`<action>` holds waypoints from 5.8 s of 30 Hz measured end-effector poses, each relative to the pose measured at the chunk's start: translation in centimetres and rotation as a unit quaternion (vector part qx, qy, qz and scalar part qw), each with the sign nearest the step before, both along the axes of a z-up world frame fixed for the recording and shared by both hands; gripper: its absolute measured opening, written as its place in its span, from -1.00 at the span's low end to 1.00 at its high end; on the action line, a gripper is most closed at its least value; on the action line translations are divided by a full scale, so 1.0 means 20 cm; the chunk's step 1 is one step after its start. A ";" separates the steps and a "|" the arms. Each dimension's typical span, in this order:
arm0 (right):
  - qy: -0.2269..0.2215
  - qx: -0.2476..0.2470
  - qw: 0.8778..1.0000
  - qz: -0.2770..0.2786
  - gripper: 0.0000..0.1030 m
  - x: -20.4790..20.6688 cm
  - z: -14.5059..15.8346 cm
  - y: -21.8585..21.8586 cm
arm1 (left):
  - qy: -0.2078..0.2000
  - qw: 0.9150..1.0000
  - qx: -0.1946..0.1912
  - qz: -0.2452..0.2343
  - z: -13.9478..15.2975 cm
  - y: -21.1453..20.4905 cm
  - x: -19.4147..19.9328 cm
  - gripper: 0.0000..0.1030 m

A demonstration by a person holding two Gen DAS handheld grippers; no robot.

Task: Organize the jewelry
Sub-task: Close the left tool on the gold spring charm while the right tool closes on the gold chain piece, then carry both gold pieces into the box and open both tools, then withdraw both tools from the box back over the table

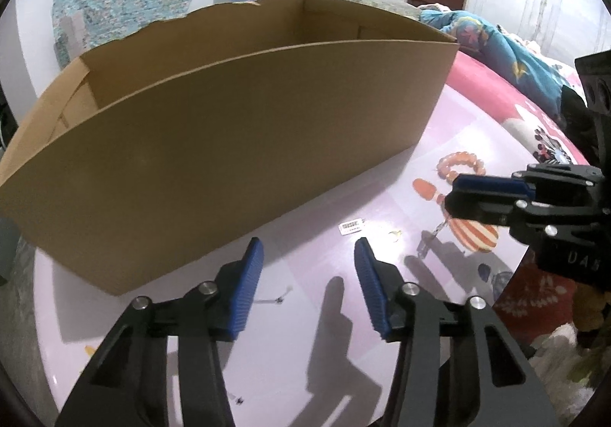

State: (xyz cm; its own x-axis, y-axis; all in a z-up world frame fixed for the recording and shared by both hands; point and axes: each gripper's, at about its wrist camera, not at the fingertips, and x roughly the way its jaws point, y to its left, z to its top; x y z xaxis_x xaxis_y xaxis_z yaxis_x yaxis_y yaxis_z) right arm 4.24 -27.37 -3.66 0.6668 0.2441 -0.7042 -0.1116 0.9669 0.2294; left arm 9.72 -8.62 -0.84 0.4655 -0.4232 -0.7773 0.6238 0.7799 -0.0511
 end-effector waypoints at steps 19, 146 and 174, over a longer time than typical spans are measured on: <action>0.000 0.028 1.000 0.001 -0.70 -0.03 -0.04 -0.01 | 0.028 0.999 0.028 0.003 -0.05 -0.24 0.03 -0.60; -0.151 0.067 0.986 0.017 0.68 0.23 0.53 0.08 | -0.110 0.984 -0.029 0.138 0.55 0.33 0.07 0.65; -0.060 0.075 0.990 -0.102 0.67 -0.13 0.20 -0.41 | -0.003 0.997 -0.012 0.081 0.25 0.15 -0.21 0.68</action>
